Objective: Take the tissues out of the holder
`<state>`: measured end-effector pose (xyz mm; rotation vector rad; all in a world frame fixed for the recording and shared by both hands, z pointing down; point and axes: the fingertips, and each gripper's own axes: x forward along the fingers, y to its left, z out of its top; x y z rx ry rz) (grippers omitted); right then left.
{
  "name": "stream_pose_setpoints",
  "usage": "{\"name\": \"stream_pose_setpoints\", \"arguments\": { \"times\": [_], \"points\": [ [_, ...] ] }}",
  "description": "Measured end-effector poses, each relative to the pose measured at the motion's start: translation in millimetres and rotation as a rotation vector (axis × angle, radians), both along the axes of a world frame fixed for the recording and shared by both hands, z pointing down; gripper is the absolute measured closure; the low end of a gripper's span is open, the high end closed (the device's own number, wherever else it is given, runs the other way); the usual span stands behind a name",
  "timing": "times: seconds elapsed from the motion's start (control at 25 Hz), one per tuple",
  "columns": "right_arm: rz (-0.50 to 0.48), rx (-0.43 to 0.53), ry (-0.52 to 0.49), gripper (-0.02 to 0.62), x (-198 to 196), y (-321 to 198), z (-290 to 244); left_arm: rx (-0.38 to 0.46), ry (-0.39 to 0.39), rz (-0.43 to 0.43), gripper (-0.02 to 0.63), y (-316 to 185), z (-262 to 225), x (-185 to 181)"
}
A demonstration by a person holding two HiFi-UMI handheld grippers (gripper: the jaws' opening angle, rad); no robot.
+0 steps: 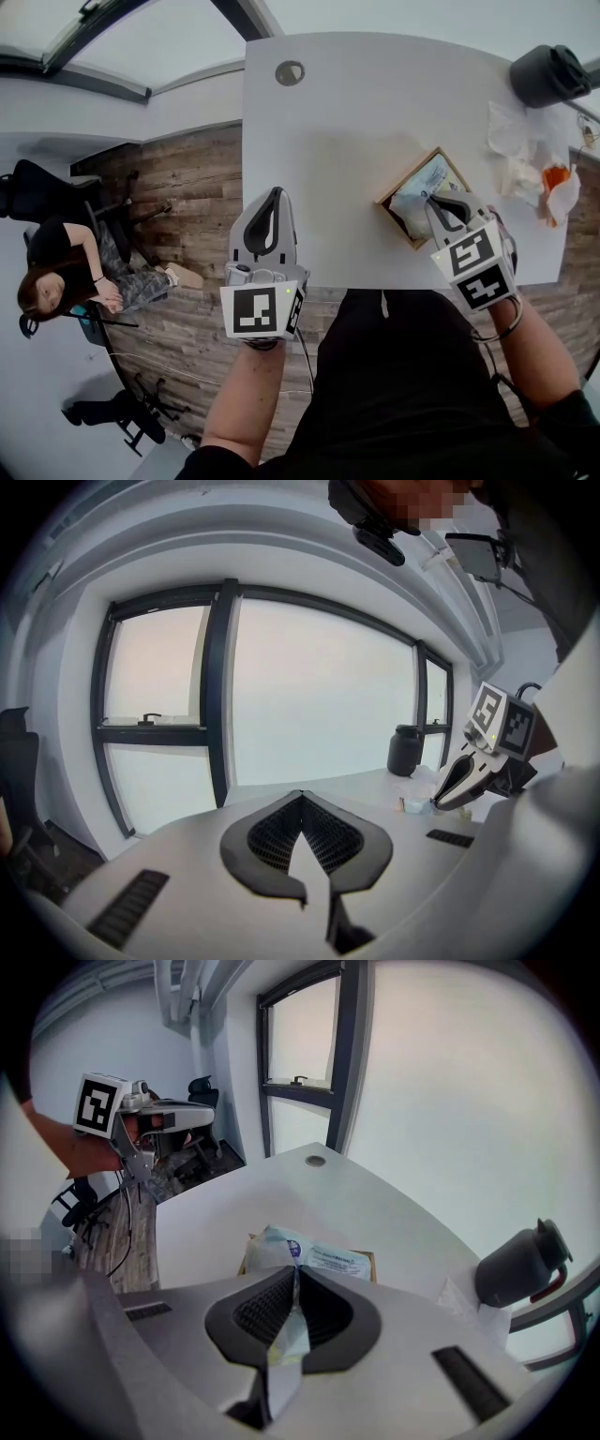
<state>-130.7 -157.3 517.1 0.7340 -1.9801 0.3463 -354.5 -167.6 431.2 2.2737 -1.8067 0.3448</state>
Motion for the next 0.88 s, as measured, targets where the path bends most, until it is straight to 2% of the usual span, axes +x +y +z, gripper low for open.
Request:
{"name": "stream_pose_setpoints", "arguments": {
  "times": [0.88],
  "points": [
    [0.013,0.12,-0.021,0.574,2.1,-6.1,-62.8,0.086,-0.001,0.046,0.603,3.8,-49.1,16.7]
  ]
}}
